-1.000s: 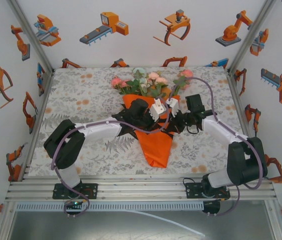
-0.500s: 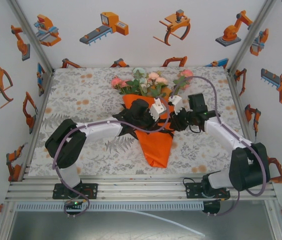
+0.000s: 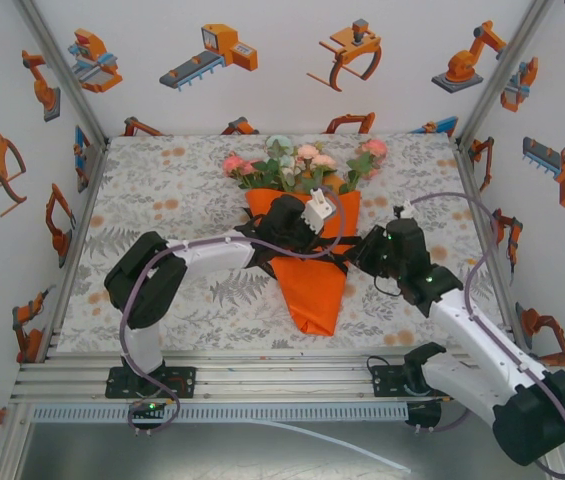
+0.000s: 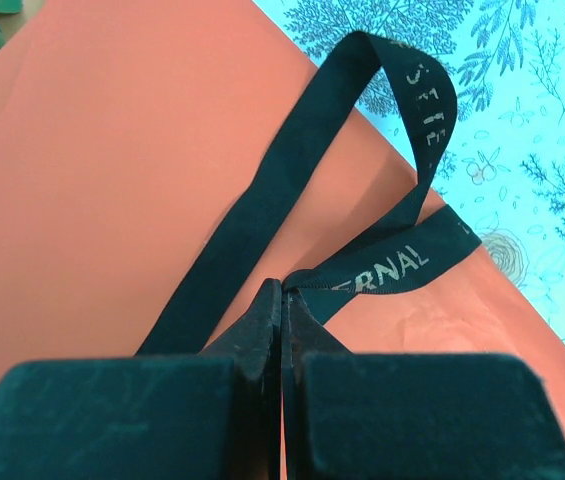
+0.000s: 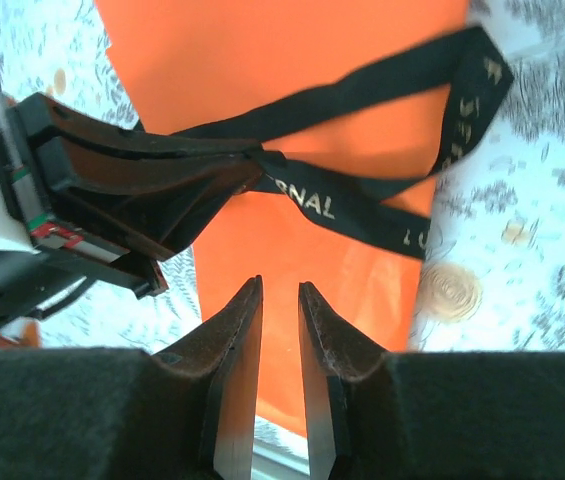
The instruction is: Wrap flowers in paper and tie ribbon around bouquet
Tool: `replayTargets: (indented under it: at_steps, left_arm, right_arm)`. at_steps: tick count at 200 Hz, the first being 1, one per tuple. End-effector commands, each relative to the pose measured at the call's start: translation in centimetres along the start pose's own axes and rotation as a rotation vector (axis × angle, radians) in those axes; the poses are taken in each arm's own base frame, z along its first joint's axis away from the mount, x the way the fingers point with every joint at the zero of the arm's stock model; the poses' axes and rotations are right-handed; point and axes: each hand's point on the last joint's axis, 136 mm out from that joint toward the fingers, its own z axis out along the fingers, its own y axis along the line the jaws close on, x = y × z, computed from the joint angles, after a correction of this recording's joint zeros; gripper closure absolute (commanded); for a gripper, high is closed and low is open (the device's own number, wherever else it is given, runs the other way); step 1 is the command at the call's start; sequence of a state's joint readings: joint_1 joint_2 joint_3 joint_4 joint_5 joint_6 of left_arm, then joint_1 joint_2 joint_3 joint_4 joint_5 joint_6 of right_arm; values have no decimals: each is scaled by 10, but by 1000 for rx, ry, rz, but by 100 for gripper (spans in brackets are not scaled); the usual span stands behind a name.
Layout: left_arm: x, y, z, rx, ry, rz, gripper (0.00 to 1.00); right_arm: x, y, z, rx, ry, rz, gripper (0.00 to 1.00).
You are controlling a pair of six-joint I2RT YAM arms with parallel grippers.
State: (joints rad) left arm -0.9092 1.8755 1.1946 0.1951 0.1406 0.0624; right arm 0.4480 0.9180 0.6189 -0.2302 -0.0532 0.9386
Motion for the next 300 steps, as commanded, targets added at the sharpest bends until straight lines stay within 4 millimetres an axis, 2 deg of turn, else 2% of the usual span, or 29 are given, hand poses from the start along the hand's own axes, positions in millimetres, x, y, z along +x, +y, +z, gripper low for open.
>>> replayTargets:
  at_steps: [1, 21, 34, 50, 68, 92, 105, 136, 160, 197, 230, 238, 263, 300]
  left_arm:
    - [-16, 5, 5, -15, -45, -25, 99]
    - [-14, 7, 8, -20, -37, -35, 99]
    - [-13, 8, 9, -19, -36, -38, 99]
    - [-12, 8, 7, -16, -35, -38, 99]
    - [-11, 8, 5, -12, -34, -41, 99]
    - [-11, 5, 2, -2, -41, -43, 99]
    - [-11, 5, 0, -3, -42, -46, 99]
    - [-8, 5, -2, -2, -39, -50, 99]
    - [-7, 4, -5, 2, -47, -47, 99]
    - [-8, 4, -4, 4, -46, -48, 99]
    - [-9, 3, -3, 8, -48, -50, 99]
    - [-9, 3, -3, 6, -49, -51, 99]
    - [-8, 5, -4, -5, -45, -52, 99]
    - [-10, 9, -5, -23, -49, -58, 99]
  right_arm:
    - [10, -14, 10, 69, -14, 217, 74]
    - [20, -11, 24, 83, 18, 225, 73]
    - [20, -6, 30, 90, 22, 185, 73]
    - [2, -4, 25, 122, -44, 3, 72]
    - [-22, -13, 19, 201, -97, -220, 60]
    - [-40, -27, 40, 127, 54, -278, 55]
    - [-43, -20, 52, 38, 146, -318, 55]
    - [-30, -6, 80, -90, 370, -414, 56]
    - [-24, -5, 93, -135, 435, -447, 57]
    - [-6, 0, 109, -224, 537, -400, 59]
    - [8, -6, 121, -228, 609, -381, 59]
    - [12, -5, 123, -238, 620, -376, 63]
    - [24, -5, 126, -239, 660, -373, 84]
    - [31, -2, 113, -245, 705, -385, 90]
